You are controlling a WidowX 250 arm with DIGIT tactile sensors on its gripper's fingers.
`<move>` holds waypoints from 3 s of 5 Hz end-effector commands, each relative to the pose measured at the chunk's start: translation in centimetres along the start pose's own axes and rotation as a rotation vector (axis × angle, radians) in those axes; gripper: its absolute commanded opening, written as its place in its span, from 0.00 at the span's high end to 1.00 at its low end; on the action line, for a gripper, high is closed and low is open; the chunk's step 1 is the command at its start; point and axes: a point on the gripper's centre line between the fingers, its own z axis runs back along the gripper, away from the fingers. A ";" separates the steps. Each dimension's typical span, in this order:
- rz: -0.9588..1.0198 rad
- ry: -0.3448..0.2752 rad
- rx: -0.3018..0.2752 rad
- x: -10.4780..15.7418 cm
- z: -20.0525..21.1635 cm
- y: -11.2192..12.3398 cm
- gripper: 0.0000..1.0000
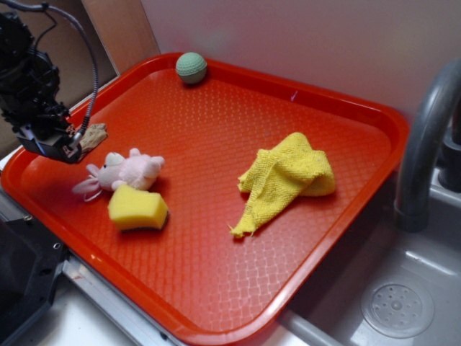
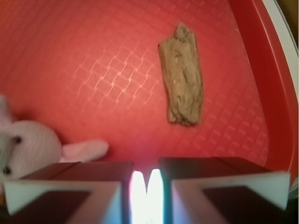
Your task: Grab the wood chip.
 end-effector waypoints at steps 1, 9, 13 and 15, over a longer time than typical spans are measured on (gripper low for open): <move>-0.003 -0.042 0.030 2.9 0.5 1.7 0.00; -0.072 0.018 0.115 4.4 -5.6 1.6 1.00; -0.043 -0.097 0.111 4.9 0.4 1.4 1.00; 0.105 -0.141 -0.036 7.6 10.5 -3.1 1.00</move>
